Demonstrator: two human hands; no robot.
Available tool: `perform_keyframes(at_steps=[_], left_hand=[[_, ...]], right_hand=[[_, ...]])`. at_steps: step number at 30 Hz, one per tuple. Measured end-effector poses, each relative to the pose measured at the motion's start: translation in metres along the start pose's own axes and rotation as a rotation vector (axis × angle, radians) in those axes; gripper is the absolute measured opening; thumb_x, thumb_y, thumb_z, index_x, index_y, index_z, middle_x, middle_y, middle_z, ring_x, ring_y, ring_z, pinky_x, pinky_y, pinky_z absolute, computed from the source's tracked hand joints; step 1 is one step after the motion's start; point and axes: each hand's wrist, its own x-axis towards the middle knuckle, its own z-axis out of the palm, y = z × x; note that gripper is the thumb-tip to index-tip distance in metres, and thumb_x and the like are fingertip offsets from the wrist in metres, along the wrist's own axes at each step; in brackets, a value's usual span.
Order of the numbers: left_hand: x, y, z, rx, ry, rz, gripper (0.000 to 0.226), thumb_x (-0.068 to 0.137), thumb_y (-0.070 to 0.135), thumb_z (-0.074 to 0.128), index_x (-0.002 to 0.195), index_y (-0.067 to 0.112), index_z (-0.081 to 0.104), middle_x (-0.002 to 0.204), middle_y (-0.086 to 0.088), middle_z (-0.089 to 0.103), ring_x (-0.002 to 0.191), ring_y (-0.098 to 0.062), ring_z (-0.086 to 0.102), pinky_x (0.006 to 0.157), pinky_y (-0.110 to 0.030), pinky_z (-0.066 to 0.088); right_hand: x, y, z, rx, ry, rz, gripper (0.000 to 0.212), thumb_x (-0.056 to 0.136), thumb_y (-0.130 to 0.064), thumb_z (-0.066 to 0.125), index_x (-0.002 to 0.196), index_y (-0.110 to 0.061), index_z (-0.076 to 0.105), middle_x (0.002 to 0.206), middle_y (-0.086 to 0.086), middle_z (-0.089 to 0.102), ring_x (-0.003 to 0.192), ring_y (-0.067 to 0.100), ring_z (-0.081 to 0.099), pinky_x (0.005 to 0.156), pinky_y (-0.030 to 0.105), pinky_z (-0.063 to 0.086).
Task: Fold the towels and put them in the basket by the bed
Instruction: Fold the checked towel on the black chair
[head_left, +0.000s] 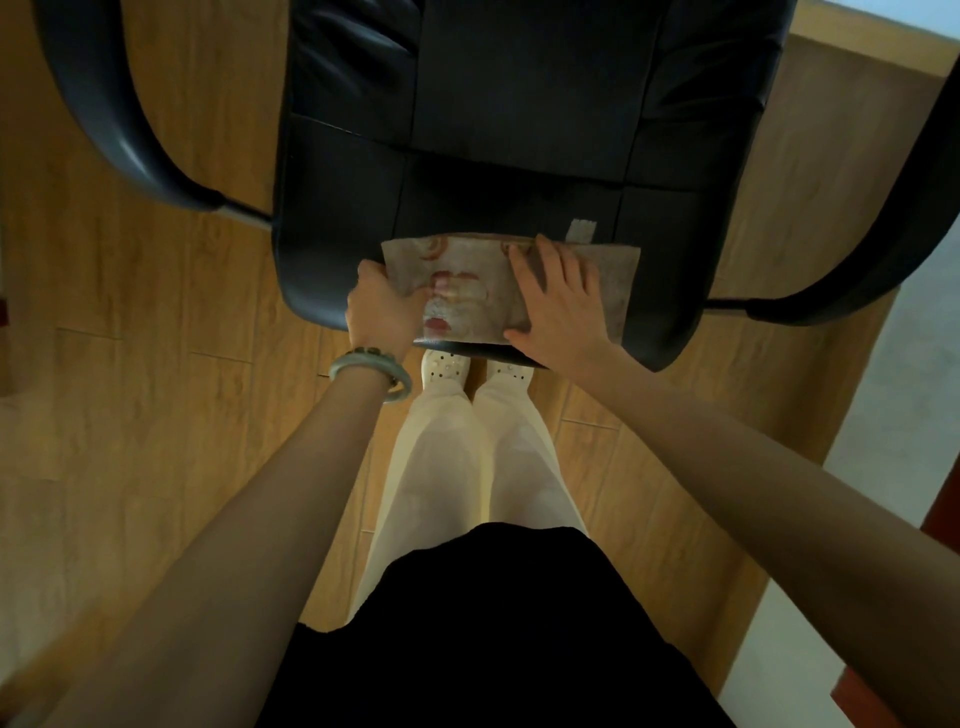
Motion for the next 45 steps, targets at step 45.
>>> perform_keyframes(at_steps=[45], left_hand=[[-0.049, 0.066, 0.083, 0.301, -0.207, 0.594, 0.042, 0.09, 0.038, 0.056, 0.12, 0.01, 0.051, 0.118, -0.009, 0.056, 0.101, -0.022, 0.059, 0.082, -0.032, 0.051]], right_hand=[[-0.048, 0.057, -0.019, 0.296, 0.111, 0.249, 0.064, 0.08, -0.023, 0.065, 0.138, -0.013, 0.039, 0.128, 0.016, 0.043, 0.115, 0.033, 0.04, 0.095, 0.039, 0.035]])
